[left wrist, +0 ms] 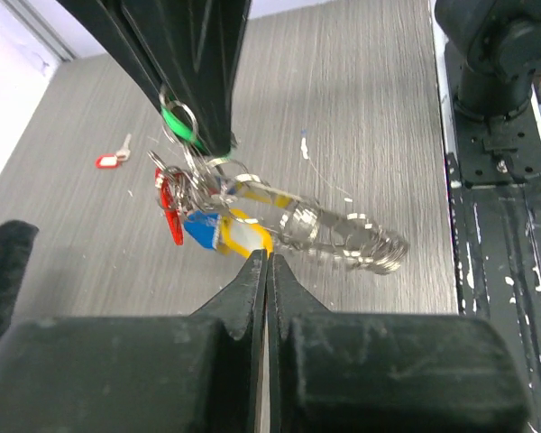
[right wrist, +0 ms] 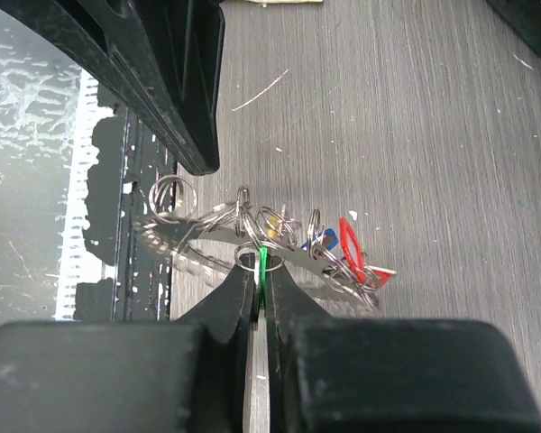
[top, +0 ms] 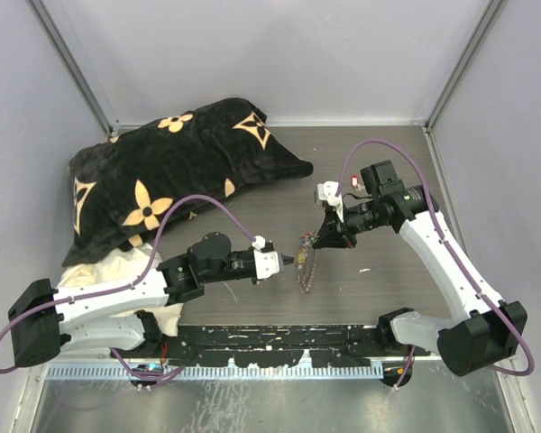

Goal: Remove the keys from the keyring
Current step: Remove the key from the keyring.

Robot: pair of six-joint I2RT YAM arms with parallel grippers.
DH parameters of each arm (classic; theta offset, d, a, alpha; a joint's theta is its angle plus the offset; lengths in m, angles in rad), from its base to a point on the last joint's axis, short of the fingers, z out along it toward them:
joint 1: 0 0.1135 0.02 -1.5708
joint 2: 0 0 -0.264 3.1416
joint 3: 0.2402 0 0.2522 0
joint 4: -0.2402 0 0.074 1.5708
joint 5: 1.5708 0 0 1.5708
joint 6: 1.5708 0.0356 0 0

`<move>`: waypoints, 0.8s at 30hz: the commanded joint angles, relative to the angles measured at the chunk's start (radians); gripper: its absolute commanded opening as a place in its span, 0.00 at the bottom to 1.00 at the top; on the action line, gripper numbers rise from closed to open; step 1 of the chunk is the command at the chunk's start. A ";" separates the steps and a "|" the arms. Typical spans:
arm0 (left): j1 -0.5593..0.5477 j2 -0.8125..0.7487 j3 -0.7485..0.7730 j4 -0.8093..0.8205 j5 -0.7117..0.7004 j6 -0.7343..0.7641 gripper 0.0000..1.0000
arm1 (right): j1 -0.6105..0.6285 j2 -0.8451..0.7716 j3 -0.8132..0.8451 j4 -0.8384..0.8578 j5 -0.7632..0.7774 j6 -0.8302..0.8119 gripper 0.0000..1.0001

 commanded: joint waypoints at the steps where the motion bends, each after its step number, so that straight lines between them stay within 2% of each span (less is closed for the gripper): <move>1: -0.006 -0.004 -0.013 0.020 -0.029 -0.007 0.00 | -0.009 -0.036 0.011 0.003 -0.098 -0.062 0.01; 9: -0.003 0.012 -0.001 0.025 -0.025 -0.094 0.02 | -0.009 -0.036 0.000 0.011 -0.085 -0.063 0.01; 10: 0.002 0.001 0.002 0.026 -0.028 -0.117 0.11 | -0.010 -0.037 -0.001 0.013 -0.081 -0.063 0.01; 12: 0.022 -0.018 0.004 0.035 -0.032 -0.196 0.35 | -0.010 -0.039 -0.004 0.014 -0.080 -0.063 0.01; 13: 0.033 -0.028 0.004 0.043 -0.031 -0.239 0.41 | -0.009 -0.040 -0.007 0.017 -0.080 -0.063 0.01; 16: 0.074 -0.051 -0.006 0.086 0.002 -0.376 0.49 | -0.010 -0.044 -0.010 0.020 -0.080 -0.063 0.01; 18: 0.093 -0.051 -0.003 0.117 -0.002 -0.496 0.57 | -0.009 -0.045 -0.012 0.021 -0.080 -0.063 0.01; 24: 0.105 -0.008 0.082 0.067 -0.036 -0.775 0.60 | -0.010 -0.050 -0.019 0.057 -0.057 -0.018 0.01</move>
